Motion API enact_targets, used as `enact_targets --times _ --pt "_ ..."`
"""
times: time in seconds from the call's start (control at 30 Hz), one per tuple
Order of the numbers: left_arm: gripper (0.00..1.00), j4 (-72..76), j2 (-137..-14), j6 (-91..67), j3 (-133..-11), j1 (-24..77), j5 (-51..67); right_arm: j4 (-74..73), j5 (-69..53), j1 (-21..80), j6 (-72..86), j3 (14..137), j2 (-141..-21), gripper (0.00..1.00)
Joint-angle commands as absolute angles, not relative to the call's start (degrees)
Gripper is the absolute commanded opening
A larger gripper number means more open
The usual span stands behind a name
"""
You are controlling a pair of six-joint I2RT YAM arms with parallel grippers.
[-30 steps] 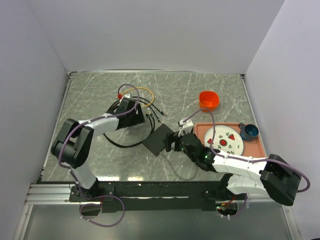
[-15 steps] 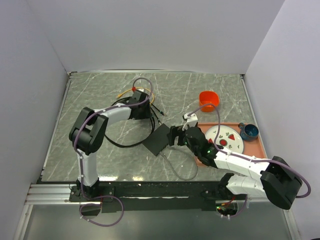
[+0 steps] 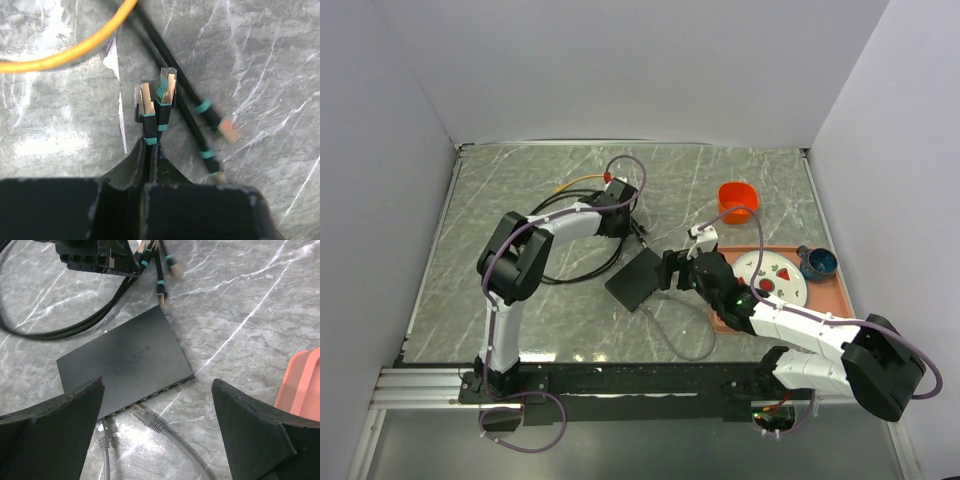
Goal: Insert the plug into the switch port
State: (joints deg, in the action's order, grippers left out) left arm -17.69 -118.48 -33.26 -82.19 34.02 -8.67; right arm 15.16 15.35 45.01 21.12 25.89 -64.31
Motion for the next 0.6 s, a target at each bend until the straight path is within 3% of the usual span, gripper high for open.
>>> enact_targets --times 0.0,0.17,0.3,0.33,0.57 --pt "0.01 -25.04 -120.59 -33.22 -82.79 33.23 -12.39 15.56 15.38 44.12 20.57 25.66 -62.4 0.97" --pt "0.01 -30.23 -112.09 -28.58 -89.02 28.66 -18.01 15.99 13.98 44.03 20.39 25.32 -60.82 0.97" --pt "0.01 -24.37 -102.41 -24.61 -90.53 28.04 -9.61 20.73 9.08 43.95 18.64 23.39 -57.49 0.97" --pt "0.01 -21.74 -100.22 -24.17 -87.39 28.04 -1.23 22.48 7.92 43.77 18.2 22.77 -55.48 0.97" --pt "0.01 10.95 -82.03 -31.36 -60.06 28.12 27.45 36.98 -7.28 41.4 20.29 19.34 -47.99 0.98"
